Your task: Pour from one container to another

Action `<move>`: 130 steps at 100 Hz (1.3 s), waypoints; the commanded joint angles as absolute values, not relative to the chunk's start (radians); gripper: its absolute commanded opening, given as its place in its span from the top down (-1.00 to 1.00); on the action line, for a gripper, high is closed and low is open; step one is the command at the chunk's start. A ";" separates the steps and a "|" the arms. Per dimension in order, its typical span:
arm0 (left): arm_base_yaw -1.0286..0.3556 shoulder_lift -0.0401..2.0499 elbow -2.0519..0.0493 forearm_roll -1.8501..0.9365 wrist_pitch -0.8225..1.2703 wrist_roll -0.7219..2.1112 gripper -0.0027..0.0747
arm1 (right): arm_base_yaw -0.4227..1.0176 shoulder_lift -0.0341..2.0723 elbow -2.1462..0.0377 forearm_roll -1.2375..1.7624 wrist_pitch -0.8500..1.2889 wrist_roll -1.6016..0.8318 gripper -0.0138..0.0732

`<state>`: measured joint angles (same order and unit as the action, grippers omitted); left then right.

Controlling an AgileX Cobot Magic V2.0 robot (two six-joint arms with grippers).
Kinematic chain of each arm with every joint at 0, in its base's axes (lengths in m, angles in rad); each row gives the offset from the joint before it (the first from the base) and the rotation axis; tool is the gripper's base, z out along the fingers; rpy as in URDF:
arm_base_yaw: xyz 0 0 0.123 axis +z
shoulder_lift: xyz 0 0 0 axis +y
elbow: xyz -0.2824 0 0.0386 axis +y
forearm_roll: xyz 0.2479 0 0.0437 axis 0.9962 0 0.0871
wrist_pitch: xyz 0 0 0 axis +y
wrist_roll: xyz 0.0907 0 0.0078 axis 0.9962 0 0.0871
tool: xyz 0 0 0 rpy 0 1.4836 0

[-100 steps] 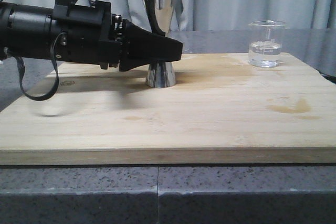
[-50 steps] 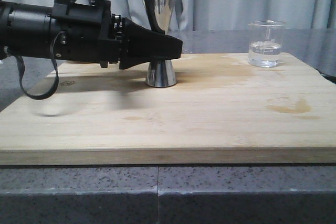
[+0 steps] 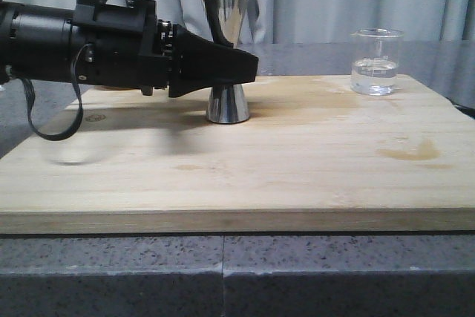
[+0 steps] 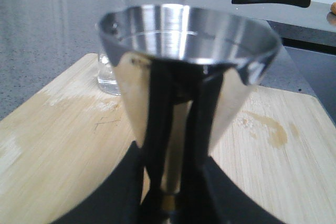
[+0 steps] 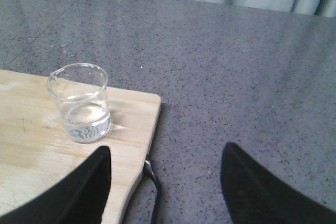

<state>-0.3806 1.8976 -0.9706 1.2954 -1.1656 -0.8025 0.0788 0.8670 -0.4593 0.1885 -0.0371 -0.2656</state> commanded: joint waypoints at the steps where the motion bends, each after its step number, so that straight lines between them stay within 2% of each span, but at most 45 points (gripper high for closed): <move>1: -0.388 1.856 -0.993 1.259 -1.356 -0.808 0.98 | 0.079 0.865 -0.460 0.191 -0.160 -0.260 -0.21; 32: -0.388 1.843 -0.993 1.247 -1.364 -0.808 0.98 | 0.124 0.881 -0.406 0.191 -0.241 -0.224 -0.21; 70: -0.388 1.810 -0.993 1.244 -1.364 -0.808 0.98 | 0.223 1.038 -0.406 0.191 -0.391 -0.224 -0.21; 130: -0.390 1.750 -0.993 1.259 -1.364 -0.865 0.98 | 0.268 1.137 -0.406 0.191 -0.502 -0.208 -0.21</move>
<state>-0.3806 1.8123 -0.9706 1.2961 -1.1555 -0.8469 0.2576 1.1405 -0.3819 0.1955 -0.4036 -0.2105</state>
